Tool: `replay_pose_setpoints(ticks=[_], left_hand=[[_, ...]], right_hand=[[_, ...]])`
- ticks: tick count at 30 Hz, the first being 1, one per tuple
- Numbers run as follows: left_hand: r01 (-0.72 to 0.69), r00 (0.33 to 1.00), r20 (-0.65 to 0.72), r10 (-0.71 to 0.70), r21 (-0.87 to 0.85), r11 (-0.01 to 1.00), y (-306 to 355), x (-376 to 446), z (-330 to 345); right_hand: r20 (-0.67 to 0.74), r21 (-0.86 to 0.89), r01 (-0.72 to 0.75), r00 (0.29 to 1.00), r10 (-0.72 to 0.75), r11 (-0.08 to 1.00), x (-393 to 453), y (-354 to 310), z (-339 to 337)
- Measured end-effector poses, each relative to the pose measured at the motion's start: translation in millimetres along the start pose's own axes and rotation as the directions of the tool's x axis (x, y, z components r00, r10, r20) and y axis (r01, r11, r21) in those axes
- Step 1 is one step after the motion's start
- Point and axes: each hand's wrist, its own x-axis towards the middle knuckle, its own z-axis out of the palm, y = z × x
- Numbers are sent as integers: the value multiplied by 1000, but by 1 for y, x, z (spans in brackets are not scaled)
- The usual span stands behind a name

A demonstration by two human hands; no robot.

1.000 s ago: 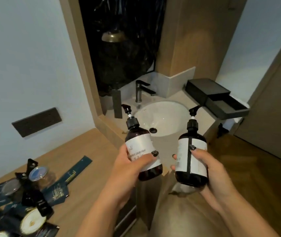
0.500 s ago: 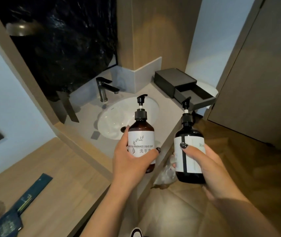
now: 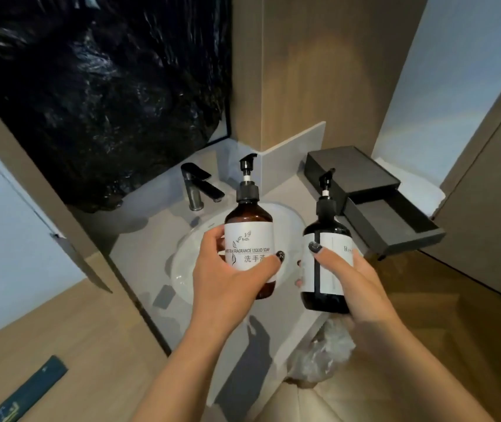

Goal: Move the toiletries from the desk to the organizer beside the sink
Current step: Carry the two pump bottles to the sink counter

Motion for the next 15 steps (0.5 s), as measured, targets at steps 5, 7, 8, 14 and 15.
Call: replay_pose_setpoints(ticks=[5, 7, 8, 14, 15], left_hand=[[20, 991, -132, -20, -7, 1000, 9, 38, 44], [37, 981, -187, -45, -46, 998, 11, 49, 66], [46, 973, -221, -61, -73, 996, 13, 53, 76], [80, 933, -340, -122, -136, 987, 20, 76, 127], [86, 924, -359, -132, -140, 986, 19, 80, 133]], right_hand=[[159, 16, -2, 987, 0, 1000, 63, -24, -13], [241, 17, 15, 970, -19, 1000, 90, -35, -27], [272, 14, 9, 962, -13, 1000, 102, -40, -34], [405, -59, 10, 914, 14, 998, 157, -76, -68], [416, -74, 19, 909, 14, 997, 165, -79, -71]])
